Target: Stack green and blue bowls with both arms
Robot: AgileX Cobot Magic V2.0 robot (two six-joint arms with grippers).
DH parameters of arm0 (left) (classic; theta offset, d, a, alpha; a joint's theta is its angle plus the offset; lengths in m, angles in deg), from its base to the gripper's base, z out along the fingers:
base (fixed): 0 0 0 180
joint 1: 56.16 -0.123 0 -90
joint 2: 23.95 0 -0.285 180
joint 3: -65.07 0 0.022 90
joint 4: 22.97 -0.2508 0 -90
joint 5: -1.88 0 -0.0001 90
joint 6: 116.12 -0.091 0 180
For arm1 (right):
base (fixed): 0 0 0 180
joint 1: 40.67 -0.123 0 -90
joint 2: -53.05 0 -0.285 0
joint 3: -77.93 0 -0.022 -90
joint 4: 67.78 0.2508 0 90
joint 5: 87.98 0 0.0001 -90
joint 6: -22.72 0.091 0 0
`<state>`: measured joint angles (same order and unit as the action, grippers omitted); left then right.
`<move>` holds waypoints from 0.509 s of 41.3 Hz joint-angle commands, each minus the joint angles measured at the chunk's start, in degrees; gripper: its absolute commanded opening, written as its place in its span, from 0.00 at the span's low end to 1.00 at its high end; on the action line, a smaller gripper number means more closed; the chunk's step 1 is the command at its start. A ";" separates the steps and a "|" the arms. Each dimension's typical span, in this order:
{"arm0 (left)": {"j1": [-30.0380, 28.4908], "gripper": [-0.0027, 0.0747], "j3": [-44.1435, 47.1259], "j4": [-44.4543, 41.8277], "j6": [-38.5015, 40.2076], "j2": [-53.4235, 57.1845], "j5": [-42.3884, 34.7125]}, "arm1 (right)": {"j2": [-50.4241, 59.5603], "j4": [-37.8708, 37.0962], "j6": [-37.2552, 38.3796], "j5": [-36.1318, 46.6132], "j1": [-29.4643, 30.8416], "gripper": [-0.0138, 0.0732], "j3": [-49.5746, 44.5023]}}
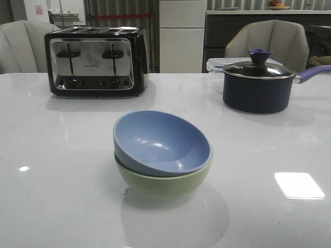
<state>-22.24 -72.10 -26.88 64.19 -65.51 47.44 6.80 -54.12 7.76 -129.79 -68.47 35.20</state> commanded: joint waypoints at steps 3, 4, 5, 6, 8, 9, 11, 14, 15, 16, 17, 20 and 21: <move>0.20 0.15 -1.35 -0.31 0.51 0.34 -4.16 | 0.26 0.18 -0.02 3.21 0.04 0.22 1.59; 0.20 0.15 -1.34 -0.31 0.51 0.91 -4.33 | 0.26 0.18 -0.02 3.21 0.04 0.22 1.59; -0.21 0.15 -0.99 -0.31 0.51 1.58 -4.47 | 0.26 0.18 -0.02 3.21 0.04 0.22 1.59; -0.75 0.15 -0.88 -0.11 0.51 2.19 -4.77 | 0.26 0.18 -0.02 3.21 0.04 0.22 1.59; -2.37 0.15 -0.09 0.15 0.51 4.03 -5.63 | 0.26 0.18 -0.02 3.21 0.04 0.22 1.59; -3.27 0.15 0.29 -0.35 0.51 4.96 -6.31 | 0.26 0.18 -0.02 3.21 0.04 0.22 1.59; -5.84 0.15 1.81 -0.24 0.51 7.43 -8.15 | 0.26 0.18 -0.02 3.21 0.04 0.22 1.59; -9.94 0.15 5.46 0.00 0.51 11.62 -15.02 | 0.26 0.18 -0.02 3.21 0.04 0.22 1.59; -11.62 0.15 7.34 0.00 0.51 13.41 -17.16 | 0.26 0.18 -0.02 3.21 0.04 0.22 1.59; -13.34 0.15 8.83 0.26 0.51 15.26 -19.99 | 0.26 0.18 -0.02 3.21 0.04 0.22 1.59; -14.65 0.15 10.88 0.79 0.51 16.64 -22.12 | 0.26 0.18 -0.02 3.21 0.04 0.22 1.59; -19.42 0.15 16.48 3.91 0.51 21.82 -28.26 | 0.26 0.18 -0.02 3.21 0.04 0.22 1.59; -20.64 0.15 17.95 4.84 0.51 23.65 -29.78 | 0.26 0.18 -0.02 3.21 0.04 0.22 1.59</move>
<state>-38.62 -57.42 -25.28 64.19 -46.17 28.59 6.80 -54.20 7.76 -129.79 -68.47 35.20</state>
